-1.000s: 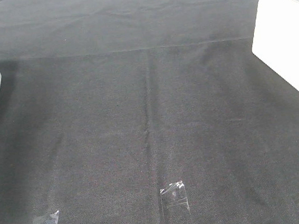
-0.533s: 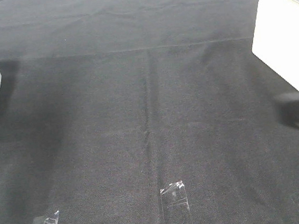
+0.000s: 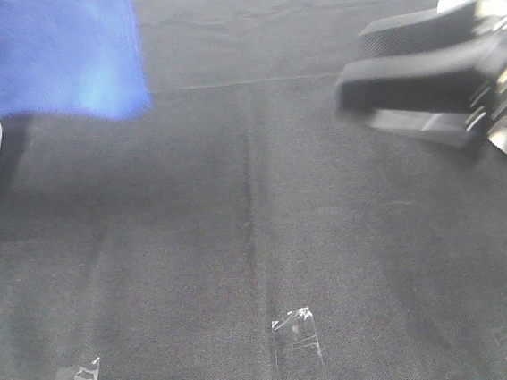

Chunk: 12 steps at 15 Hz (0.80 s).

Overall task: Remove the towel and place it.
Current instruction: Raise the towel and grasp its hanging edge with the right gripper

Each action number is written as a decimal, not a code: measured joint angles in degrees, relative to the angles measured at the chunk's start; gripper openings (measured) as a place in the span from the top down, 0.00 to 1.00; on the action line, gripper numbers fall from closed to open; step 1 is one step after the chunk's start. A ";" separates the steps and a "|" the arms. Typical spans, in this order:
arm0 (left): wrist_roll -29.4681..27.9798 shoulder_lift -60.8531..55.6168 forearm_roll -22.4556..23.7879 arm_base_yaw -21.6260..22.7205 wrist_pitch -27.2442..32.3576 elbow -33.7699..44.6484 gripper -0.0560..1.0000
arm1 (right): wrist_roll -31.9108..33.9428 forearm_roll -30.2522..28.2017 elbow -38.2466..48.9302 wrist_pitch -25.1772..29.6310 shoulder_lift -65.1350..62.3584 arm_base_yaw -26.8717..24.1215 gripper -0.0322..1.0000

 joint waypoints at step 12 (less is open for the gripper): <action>0.00 0.80 -1.55 -5.21 1.55 0.00 0.95 | -4.18 0.63 -31.46 2.81 35.47 14.27 0.23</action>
